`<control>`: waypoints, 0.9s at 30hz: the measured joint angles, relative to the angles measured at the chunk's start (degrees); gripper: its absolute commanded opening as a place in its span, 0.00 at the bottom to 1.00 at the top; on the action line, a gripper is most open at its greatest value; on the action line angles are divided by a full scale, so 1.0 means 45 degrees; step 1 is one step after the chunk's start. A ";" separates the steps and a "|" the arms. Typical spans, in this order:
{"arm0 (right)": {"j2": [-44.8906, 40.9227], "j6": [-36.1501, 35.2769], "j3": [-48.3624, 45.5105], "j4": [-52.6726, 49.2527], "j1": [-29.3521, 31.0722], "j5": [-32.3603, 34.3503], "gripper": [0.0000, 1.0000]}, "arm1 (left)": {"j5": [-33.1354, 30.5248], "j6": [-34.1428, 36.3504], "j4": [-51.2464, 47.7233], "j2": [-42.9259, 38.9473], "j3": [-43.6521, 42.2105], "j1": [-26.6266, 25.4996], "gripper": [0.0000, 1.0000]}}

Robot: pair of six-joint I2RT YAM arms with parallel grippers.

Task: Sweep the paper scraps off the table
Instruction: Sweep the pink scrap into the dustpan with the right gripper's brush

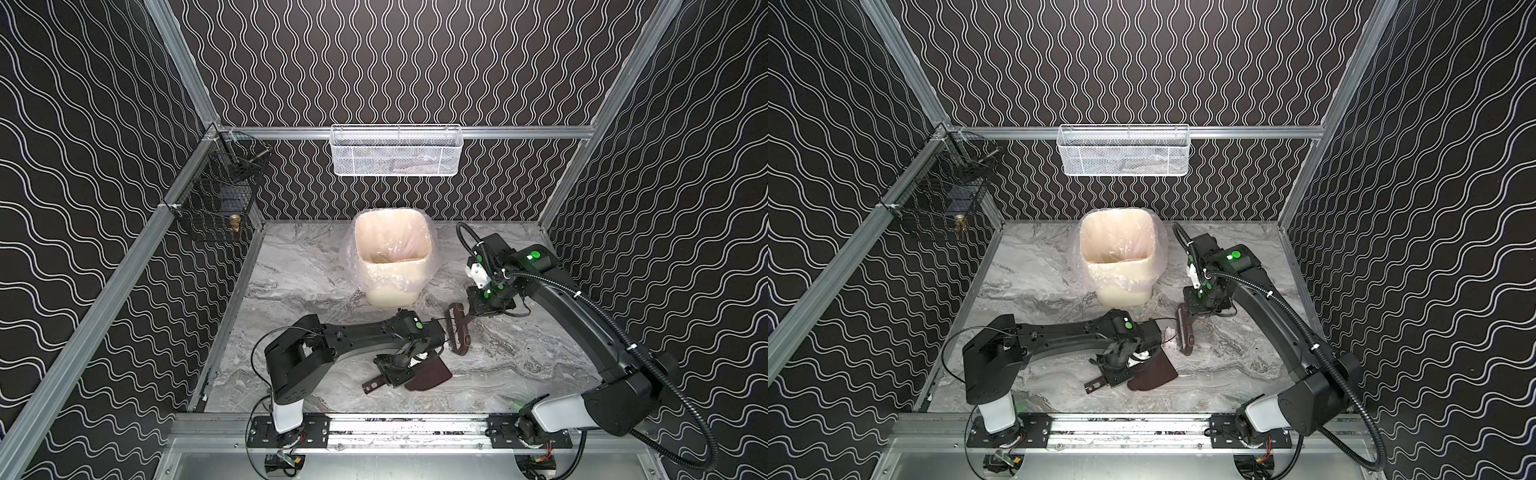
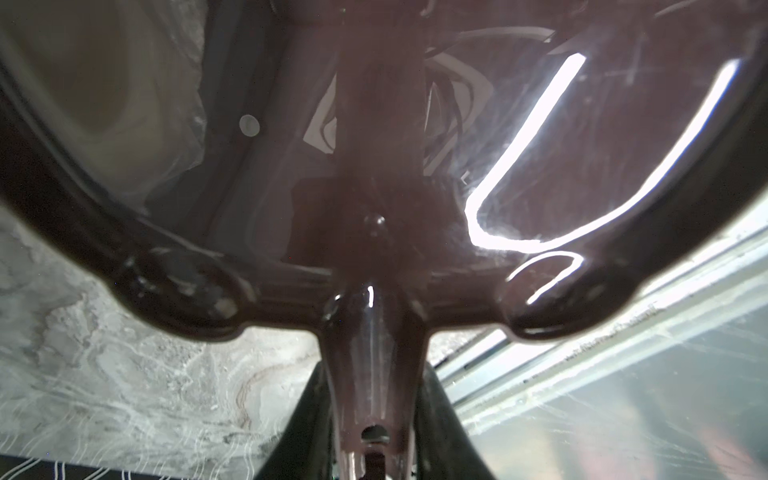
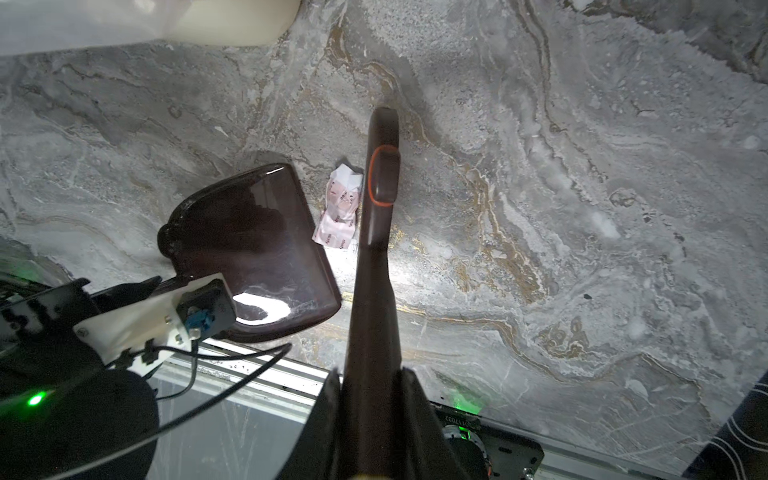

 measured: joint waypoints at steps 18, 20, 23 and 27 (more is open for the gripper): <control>0.0015 0.0282 0.0520 -0.0729 0.2307 -0.1783 0.00 | 0.0131 0.0607 0.0855 -0.0194 -0.0743 0.0753 0.00; -0.0185 0.0325 0.0364 -0.0831 0.2132 -0.1831 0.00 | 0.0131 0.0515 0.1078 -0.0359 -0.0942 0.0753 0.00; -0.0374 0.0408 0.0335 -0.1069 0.1603 -0.1758 0.00 | 0.0117 0.0301 0.1447 -0.0695 -0.1302 0.0758 0.00; -0.0865 0.0418 0.0675 -0.1384 0.0782 -0.1418 0.00 | -0.0019 -0.0024 0.1787 -0.1263 -0.1695 0.0758 0.00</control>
